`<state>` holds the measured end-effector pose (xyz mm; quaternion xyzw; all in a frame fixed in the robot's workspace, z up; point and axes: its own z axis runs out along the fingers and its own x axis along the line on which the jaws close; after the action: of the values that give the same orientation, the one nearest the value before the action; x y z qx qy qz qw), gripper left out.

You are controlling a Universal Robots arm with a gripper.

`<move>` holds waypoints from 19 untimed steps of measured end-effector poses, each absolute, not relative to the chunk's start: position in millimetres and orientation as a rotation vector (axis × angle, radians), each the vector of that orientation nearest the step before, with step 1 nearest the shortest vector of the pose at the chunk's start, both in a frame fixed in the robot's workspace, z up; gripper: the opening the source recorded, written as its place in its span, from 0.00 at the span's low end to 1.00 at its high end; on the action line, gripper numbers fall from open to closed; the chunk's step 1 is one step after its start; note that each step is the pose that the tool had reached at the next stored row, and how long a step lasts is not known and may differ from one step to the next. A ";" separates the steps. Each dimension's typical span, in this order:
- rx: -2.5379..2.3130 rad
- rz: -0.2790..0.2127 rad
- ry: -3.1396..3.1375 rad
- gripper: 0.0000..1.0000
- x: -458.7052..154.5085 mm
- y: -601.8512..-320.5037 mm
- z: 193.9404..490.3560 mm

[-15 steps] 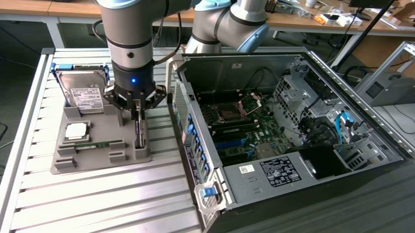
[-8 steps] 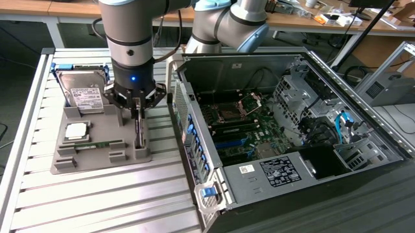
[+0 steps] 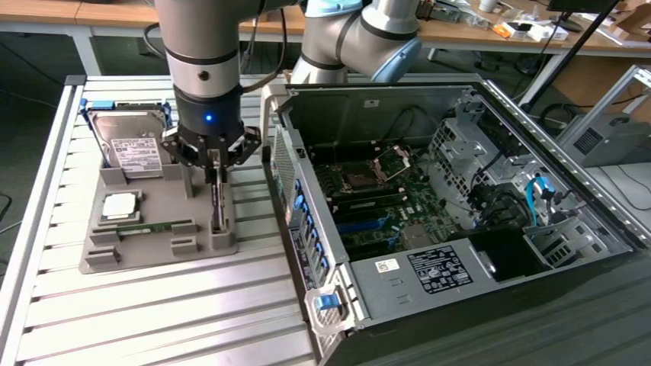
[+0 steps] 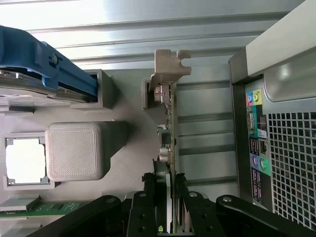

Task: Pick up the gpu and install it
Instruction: 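Pick up the gpu and move the gpu toward the slot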

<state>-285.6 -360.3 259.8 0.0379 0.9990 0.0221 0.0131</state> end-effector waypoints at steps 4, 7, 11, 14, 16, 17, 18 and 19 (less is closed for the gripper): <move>0.118 0.069 3.112 0.27 -285.6 -360.3 263.4; 0.118 0.069 3.112 0.27 -285.6 -360.3 265.3; 0.118 0.069 3.113 0.27 -285.6 -360.3 268.1; 0.118 0.069 3.112 0.27 -285.6 -360.3 270.6; 0.118 0.069 3.113 0.27 -285.6 -360.3 272.7; 0.118 0.069 3.112 0.27 -285.6 -360.3 274.1; 0.118 0.069 3.112 0.27 -285.6 -360.3 275.1; 0.118 0.069 3.112 0.27 -285.6 -360.3 276.2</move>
<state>-285.6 -360.3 276.2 0.0379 0.9990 0.0221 0.0131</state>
